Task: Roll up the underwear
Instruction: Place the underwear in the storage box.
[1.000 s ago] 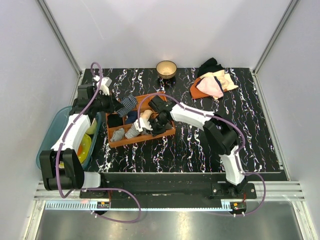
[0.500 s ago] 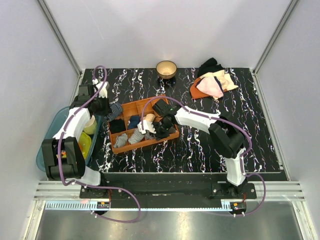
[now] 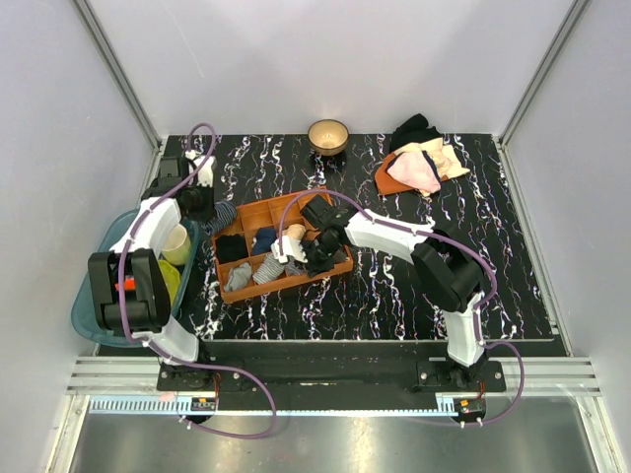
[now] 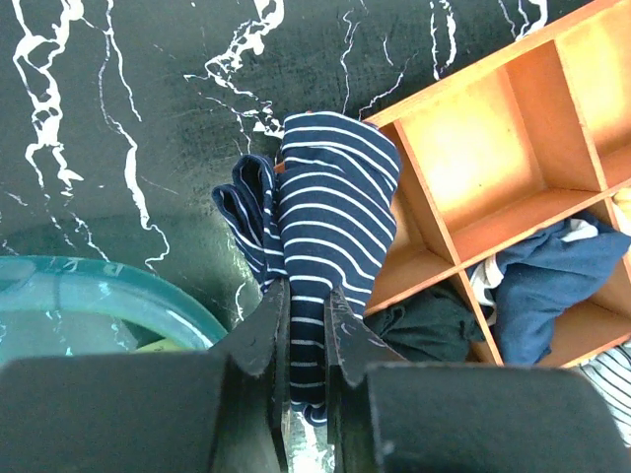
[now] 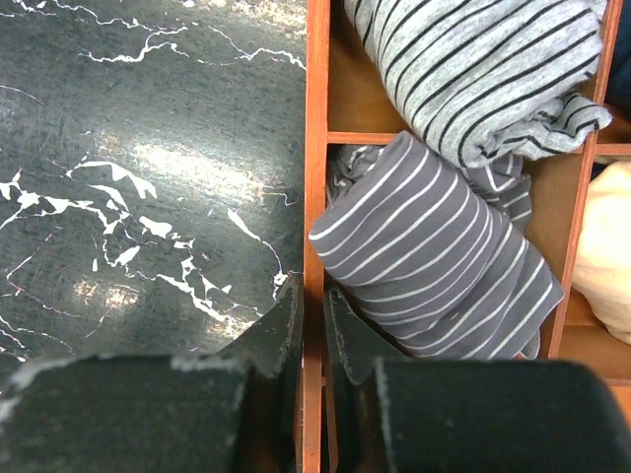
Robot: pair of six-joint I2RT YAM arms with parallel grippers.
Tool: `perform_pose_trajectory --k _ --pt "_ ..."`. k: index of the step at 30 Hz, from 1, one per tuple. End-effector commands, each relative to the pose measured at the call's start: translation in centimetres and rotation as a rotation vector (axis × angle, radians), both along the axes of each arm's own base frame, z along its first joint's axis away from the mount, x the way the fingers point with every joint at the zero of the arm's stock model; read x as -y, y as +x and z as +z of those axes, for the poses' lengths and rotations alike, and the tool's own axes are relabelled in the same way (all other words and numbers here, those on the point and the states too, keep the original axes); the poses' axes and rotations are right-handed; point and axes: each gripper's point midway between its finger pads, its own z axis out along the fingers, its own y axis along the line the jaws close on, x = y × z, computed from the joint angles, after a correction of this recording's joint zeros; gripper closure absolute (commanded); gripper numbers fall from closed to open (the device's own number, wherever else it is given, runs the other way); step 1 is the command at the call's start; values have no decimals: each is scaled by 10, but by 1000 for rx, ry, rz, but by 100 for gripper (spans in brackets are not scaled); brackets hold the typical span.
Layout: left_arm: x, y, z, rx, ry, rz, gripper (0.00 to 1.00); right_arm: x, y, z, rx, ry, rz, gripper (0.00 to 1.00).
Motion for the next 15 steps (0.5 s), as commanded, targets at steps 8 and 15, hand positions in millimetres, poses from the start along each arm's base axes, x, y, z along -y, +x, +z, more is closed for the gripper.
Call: perform_pose_trajectory --k 8,15 --pt "17 45 -2 15 -31 -26 100 -7 -8 13 -23 38 5 88" --pt "37 51 -27 -28 -95 -36 100 -8 -11 11 -52 28 6 88"
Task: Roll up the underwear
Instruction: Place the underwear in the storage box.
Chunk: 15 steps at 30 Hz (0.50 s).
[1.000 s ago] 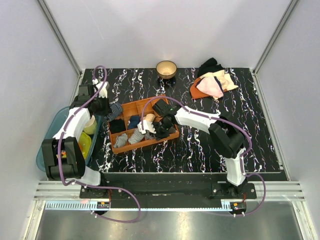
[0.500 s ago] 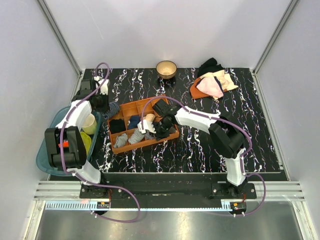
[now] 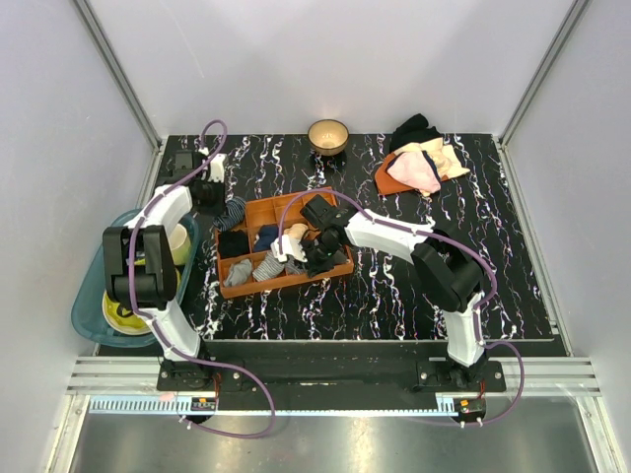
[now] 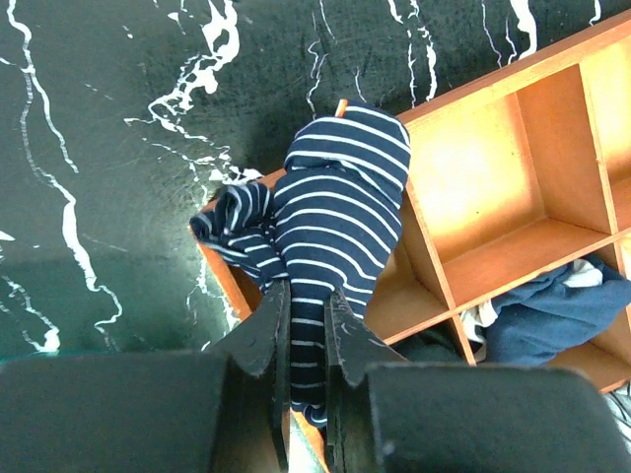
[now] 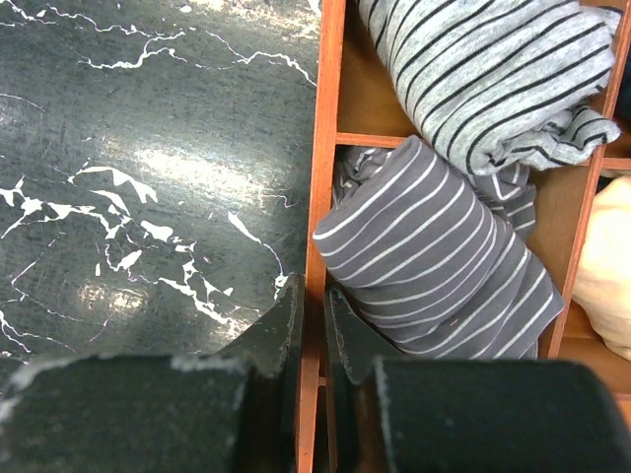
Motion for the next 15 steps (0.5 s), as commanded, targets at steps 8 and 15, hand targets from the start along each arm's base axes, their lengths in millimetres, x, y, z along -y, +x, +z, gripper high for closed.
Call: perform_pose_trajectory --k 8,15 --pt "23 18 -18 4 -76 -12 100 -8 -11 9 -53 17 20 91" --pt "8 -12 -52 -143 21 -23 95 -6 -12 7 -56 6 21 91"
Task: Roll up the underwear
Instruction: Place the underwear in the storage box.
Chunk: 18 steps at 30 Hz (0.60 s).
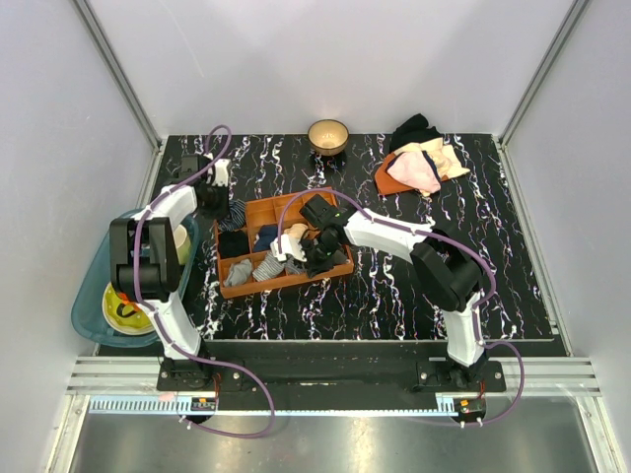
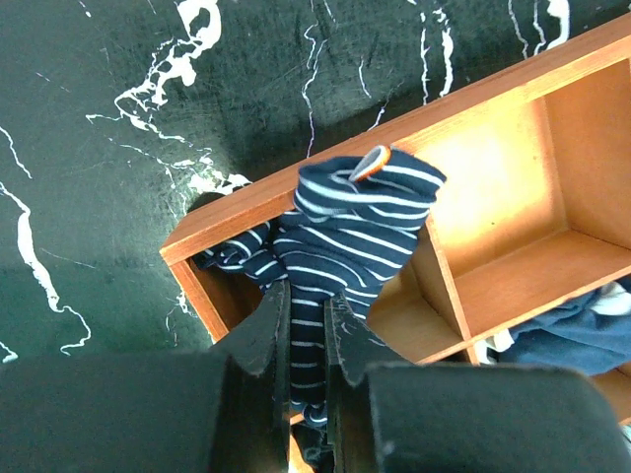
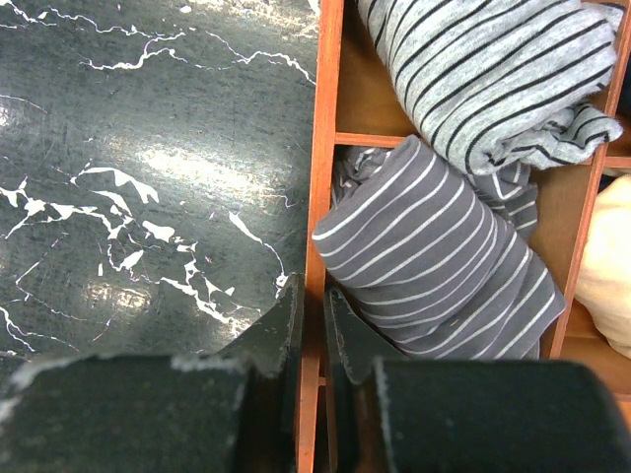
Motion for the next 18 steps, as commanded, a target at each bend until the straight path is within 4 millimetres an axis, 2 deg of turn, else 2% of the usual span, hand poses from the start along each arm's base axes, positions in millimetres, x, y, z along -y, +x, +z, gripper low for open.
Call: perform_pose_trajectory --k 1,3,7,10,11,13,14,18 --pt "-5 -19 -30 -109 69 -30 93 -6 -11 7 -41 16 29 91" --pt "-7 -26 -35 -150 88 -47 92 -7 -12 8 -43 17 30 91" --pt "-10 -29 -40 -177 101 -53 89 -5 -12 9 -41 10 26 91" --pt "-8 -28 -32 -162 91 -54 83 -4 -9 10 -36 9 19 89" --pt "-7 -27 -28 -152 86 -53 77 -5 -9 11 -34 11 20 89" --pt "-6 -23 -9 -102 76 -48 70 -4 -9 11 -35 3 14 87" --pt "-4 -19 1 -76 69 -46 63 -5 -8 13 -30 6 14 84" --pt "-1 -3 55 58 54 -44 49 -5 -6 20 -16 11 7 82"
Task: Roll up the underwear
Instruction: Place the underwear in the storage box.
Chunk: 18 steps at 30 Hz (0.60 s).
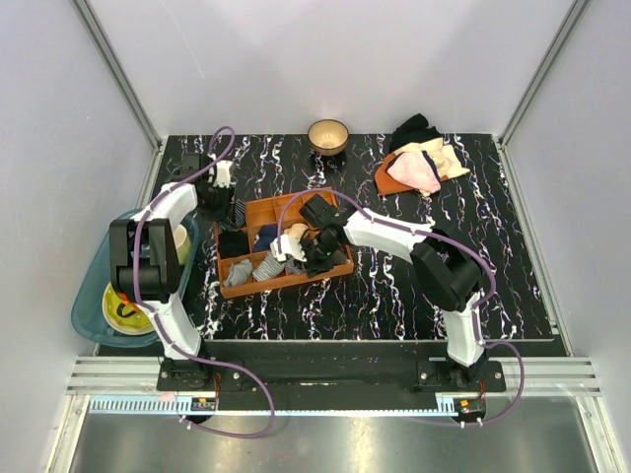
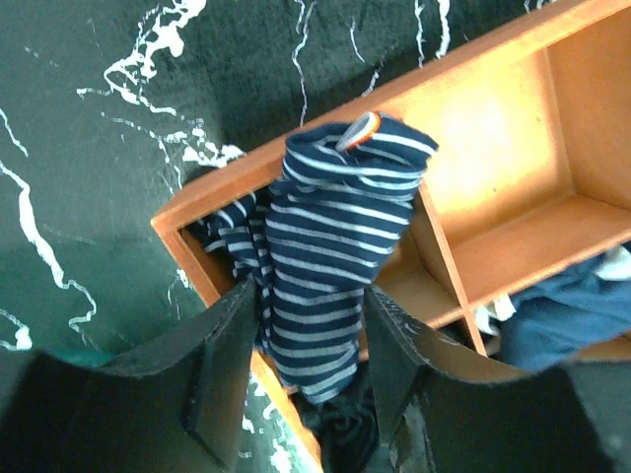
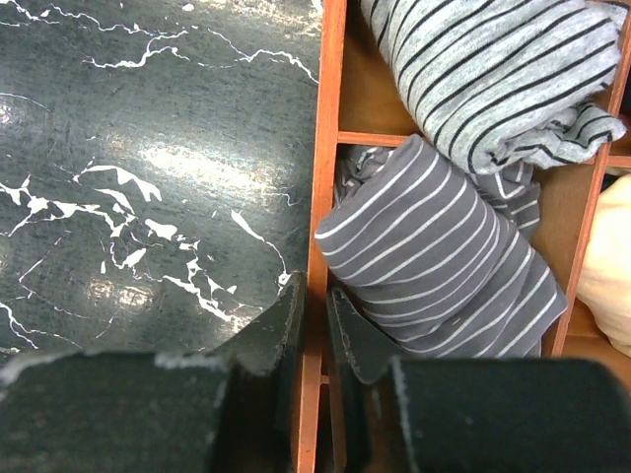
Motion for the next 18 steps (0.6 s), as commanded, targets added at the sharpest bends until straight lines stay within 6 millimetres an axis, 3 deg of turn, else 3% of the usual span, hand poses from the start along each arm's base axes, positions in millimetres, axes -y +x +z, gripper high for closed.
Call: perform_pose_trajectory --k 1,8,12,13,14,15,16,17,18 --pt "3 7 67 125 -4 -6 48 -5 -6 20 -14 16 8 82" --pt "11 12 124 243 -39 -24 48 -5 -6 28 -12 21 3 77" --pt "20 1 147 301 -83 -52 46 -5 -8 44 -9 40 -6 63" --pt "20 -4 146 304 -86 -52 42 -6 -7 50 -5 50 -8 62" --pt "20 -8 165 371 -83 -53 18 -6 -7 60 -1 67 -9 61" --pt "19 -11 172 399 -82 -48 1 -4 -8 65 -6 74 -13 60" --pt "19 -19 168 404 -83 -43 1 -4 -8 73 -7 88 -14 59" --pt "19 -25 190 482 -82 -47 1 -2 -6 86 -17 120 -25 59" --pt "21 -31 194 502 -90 -54 1 3 -8 94 -33 130 -33 59"
